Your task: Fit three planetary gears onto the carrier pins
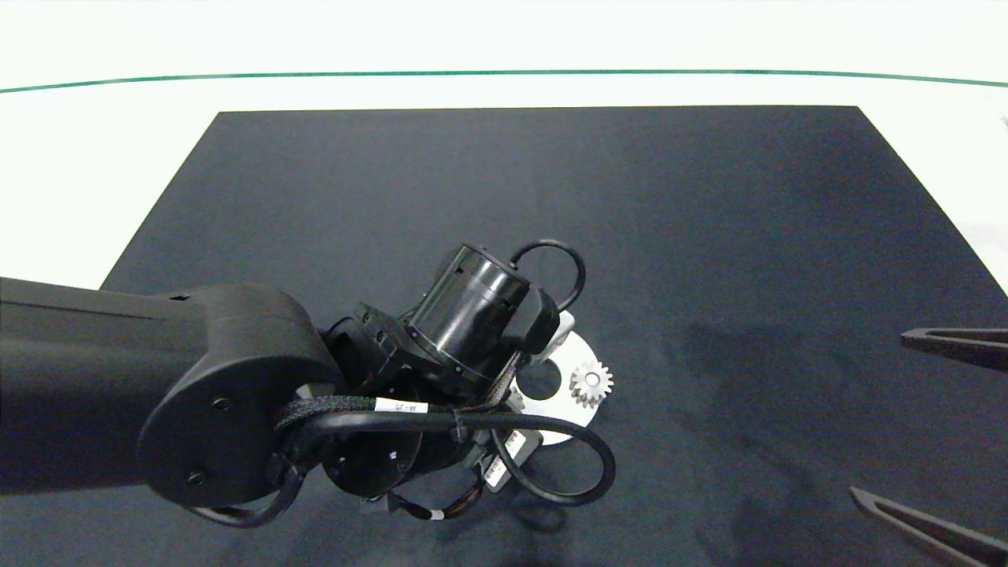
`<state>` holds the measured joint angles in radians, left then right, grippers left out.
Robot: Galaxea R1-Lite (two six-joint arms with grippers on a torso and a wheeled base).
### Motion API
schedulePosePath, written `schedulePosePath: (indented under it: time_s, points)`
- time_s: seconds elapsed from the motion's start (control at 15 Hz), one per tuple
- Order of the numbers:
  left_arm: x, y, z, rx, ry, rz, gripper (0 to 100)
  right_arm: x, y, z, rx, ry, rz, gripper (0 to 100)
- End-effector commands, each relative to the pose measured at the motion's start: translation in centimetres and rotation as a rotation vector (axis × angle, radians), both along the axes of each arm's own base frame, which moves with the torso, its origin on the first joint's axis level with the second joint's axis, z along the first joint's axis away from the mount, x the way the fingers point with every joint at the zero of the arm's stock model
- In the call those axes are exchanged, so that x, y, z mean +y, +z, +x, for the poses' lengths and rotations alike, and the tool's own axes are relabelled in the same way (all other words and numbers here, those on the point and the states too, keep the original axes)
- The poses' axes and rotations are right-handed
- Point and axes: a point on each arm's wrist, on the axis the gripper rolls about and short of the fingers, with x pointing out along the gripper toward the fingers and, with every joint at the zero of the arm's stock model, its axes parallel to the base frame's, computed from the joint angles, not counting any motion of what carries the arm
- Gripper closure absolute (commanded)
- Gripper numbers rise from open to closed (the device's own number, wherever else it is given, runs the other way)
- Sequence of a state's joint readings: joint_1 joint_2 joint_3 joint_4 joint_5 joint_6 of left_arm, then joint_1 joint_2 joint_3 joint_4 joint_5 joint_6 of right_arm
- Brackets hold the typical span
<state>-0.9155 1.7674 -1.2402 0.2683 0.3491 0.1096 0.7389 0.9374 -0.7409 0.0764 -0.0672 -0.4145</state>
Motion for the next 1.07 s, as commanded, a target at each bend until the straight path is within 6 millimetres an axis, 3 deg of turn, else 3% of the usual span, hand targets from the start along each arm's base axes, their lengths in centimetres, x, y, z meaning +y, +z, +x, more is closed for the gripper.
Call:
schedulePosePath:
  time_s: [0.07, 0.6, 0.67, 1.07]
  points:
    - [-0.19, -0.25, 0.08, 0.006, -0.001, 0.012, 78, 0.05, -0.03, 0.05, 0.001, 0.001, -0.004, 0]
    - [-0.53, -0.60, 0.34, 0.010, 0.001, 0.016, 78, -0.11, 0.07, -0.12, -0.006, 0.001, 0.002, 0]
    - [-0.53, -0.60, 0.34, 0.010, 0.001, 0.016, 0, -0.11, 0.07, -0.12, -0.006, 0.001, 0.002, 0]
    - [-0.49, -0.36, 0.31, 0.007, 0.007, 0.003, 0, -0.21, 0.11, -0.19, -0.009, -0.003, 0.006, 0]
